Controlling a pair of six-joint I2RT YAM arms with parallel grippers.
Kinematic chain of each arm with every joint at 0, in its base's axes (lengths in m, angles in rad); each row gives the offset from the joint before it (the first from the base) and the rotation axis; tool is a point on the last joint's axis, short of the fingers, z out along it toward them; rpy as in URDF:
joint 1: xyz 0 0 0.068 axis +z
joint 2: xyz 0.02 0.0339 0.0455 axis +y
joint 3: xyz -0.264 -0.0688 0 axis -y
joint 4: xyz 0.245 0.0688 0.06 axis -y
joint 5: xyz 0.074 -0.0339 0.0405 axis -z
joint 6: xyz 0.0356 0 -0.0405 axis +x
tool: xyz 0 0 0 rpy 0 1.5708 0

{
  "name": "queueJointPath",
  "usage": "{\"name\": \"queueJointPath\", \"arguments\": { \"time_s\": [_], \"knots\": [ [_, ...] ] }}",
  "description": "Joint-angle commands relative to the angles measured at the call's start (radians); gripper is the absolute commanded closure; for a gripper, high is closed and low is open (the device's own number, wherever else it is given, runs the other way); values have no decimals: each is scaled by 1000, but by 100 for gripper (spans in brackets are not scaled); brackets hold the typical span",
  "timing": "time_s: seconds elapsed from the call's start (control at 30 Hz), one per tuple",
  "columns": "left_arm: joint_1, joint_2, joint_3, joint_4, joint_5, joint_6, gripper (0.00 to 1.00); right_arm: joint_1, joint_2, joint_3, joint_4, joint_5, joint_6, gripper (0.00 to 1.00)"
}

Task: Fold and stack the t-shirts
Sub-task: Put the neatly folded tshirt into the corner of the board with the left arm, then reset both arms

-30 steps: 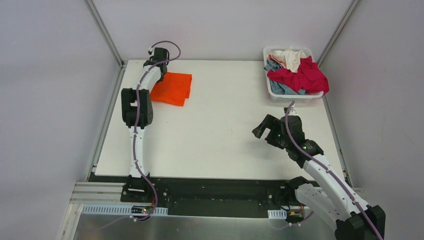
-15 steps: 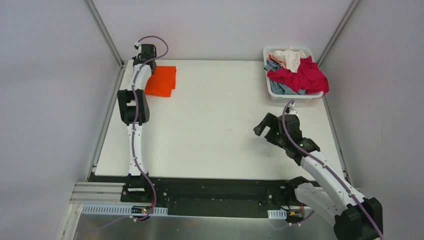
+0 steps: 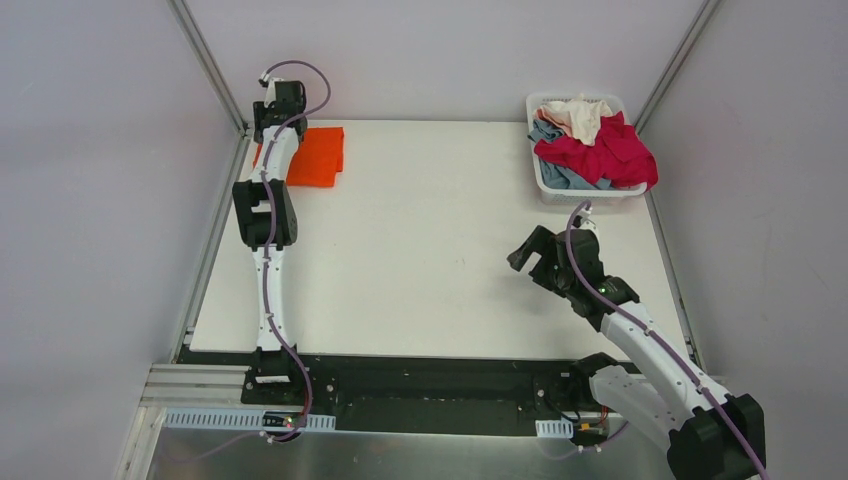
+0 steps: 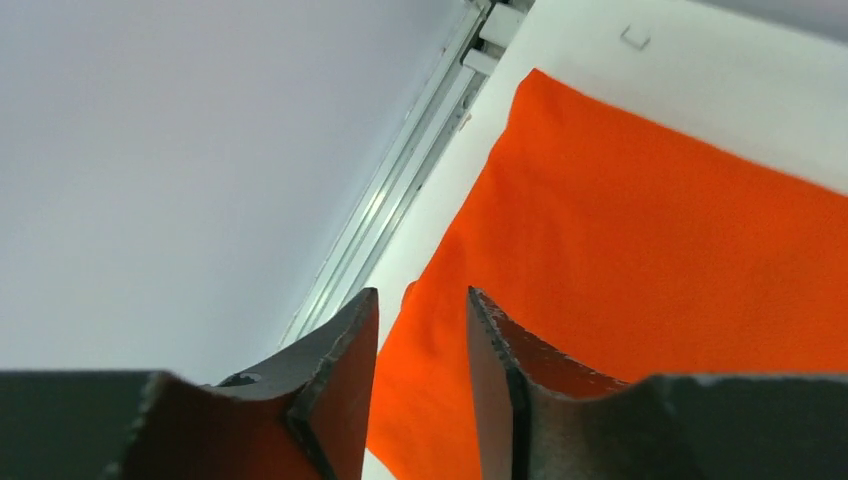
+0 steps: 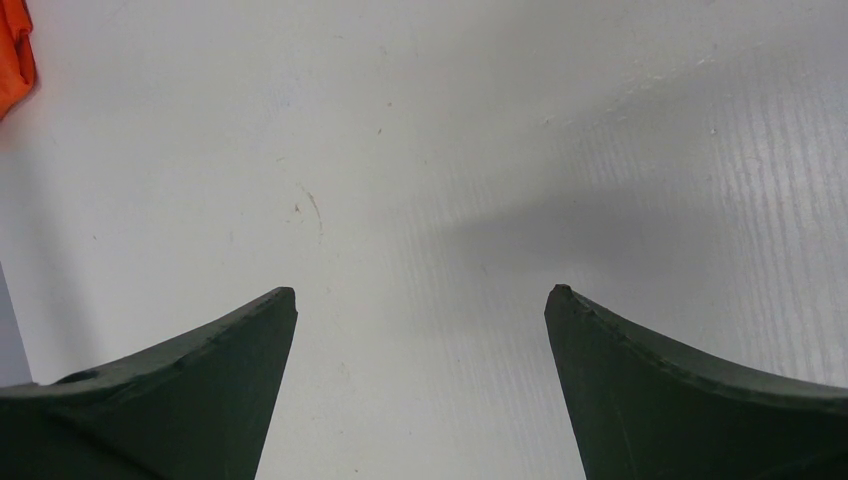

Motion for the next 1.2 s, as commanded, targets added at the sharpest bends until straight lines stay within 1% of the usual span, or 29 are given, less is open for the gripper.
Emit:
{"name": "queueJointPath", "arguments": {
  "time_s": [0.0, 0.03, 0.07, 0.1, 0.13, 0.23, 0.3, 0.37, 0.43, 0.47, 0.5, 0.6, 0.67, 0.73, 0.8, 0.9, 1.0, 1.17],
  "knots": [
    [-9, -77, 17, 33, -32, -52, 55, -4, -18, 0, 5, 28, 26, 1],
    [-17, -110, -9, 32, -27, -64, 47, -5, -24, -2, 3, 26, 30, 1],
    [-27, -156, -42, 31, -27, -77, 36, -4, -29, -2, -2, 25, 31, 1],
    [-42, -189, -65, 30, -27, -86, 8, -5, -34, -3, -3, 23, 34, 1],
    [-54, -225, -86, 18, -27, -98, 2, -4, -41, -3, -5, 24, 34, 1],
    [-131, -359, -175, -45, -1, -126, 1, -4, -58, 0, -20, 47, 49, 1],
    [-186, -476, -268, -118, 68, -237, 1, -5, -71, 3, -34, 84, 73, 1],
    [-230, -616, -404, -175, 254, -388, 1, -5, -91, -2, -45, 127, 85, 1],
    [-251, -786, -624, -175, 476, -537, 1, -6, -118, -11, -42, 158, 90, 1],
    [-263, -848, -705, -174, 554, -580, 1, -7, -131, -17, -40, 165, 89, 1],
    [-281, -906, -788, -174, 585, -618, 1, -7, -142, -18, -43, 171, 94, 1],
    [-379, -1060, -1031, -171, 534, -669, 1, -6, -175, -23, -61, 177, 85, 1],
    [-472, -1157, -1177, -159, 478, -693, 1, -6, -193, -26, -83, 210, 83, 1],
    [-542, -1259, -1318, -128, 464, -729, 1, -6, -200, -32, -95, 243, 83, 1],
    [-582, -1349, -1443, -90, 494, -767, 1, -6, -198, -36, -108, 266, 85, 1],
    [-603, -1466, -1601, -40, 529, -831, 1, -6, -190, -31, -127, 283, 106, 1],
    [-605, -1561, -1704, -24, 514, -865, 1, -6, -189, -41, -116, 280, 114, 1],
    [-605, -1692, -1771, -24, 484, -850, 1, -7, -202, -59, -114, 296, 115, 1]
  ]
}}
